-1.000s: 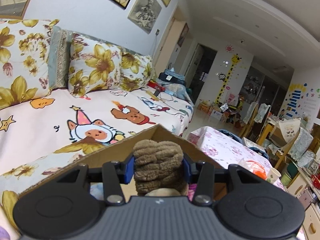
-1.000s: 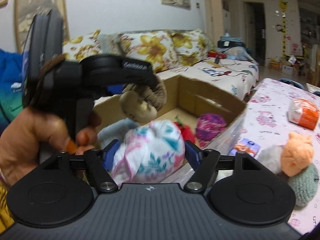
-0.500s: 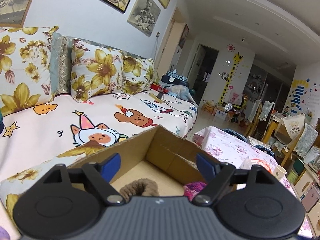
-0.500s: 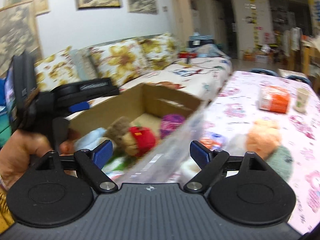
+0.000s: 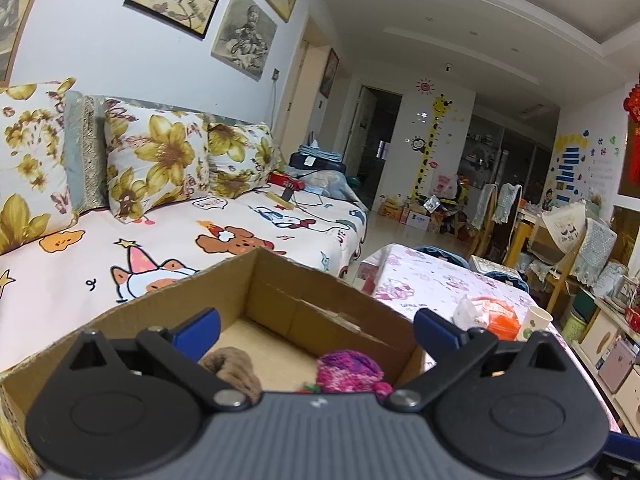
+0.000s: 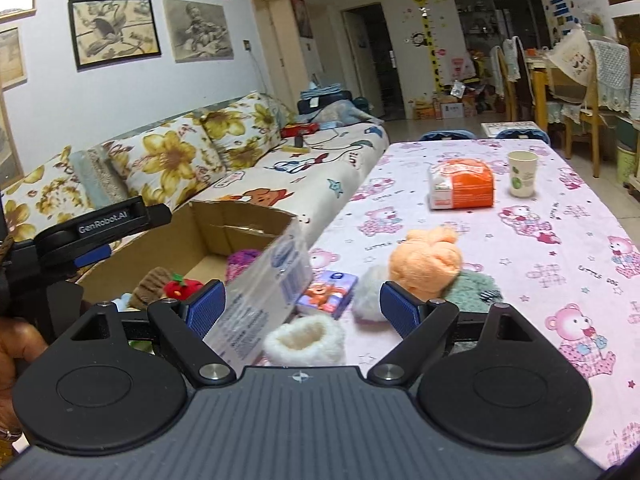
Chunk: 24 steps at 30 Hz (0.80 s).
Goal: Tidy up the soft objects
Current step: 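Move both tools back over the remaining toys on the table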
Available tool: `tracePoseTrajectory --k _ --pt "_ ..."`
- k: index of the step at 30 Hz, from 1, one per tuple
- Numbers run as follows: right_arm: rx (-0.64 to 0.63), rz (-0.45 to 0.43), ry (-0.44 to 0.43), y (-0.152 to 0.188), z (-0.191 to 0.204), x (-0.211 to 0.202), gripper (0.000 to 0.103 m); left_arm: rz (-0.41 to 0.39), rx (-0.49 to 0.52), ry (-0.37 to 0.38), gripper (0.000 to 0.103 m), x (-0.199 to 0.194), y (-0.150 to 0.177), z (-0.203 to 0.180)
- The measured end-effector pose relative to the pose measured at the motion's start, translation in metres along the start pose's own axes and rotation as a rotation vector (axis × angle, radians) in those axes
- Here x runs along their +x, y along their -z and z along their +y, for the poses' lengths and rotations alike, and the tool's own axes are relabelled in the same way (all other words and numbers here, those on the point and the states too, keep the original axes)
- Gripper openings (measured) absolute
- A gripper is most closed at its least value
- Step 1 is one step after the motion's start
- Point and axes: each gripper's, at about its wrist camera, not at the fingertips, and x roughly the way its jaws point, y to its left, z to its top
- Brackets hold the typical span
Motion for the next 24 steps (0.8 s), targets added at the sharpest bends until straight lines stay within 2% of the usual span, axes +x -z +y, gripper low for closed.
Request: tracePoseTrajectory --k 7,24 --pt "0.03 -0.002 0.024 0.0 -0.009 0.007 0.103 0.005 0.035 0.022 0.102 0.001 0.006 -0.017" --pt "0.103 -0.021 0.088 0.004 -0.025 -0.006 0.103 0.028 0.132 0.075 0.102 0.003 0.023 -0.057"
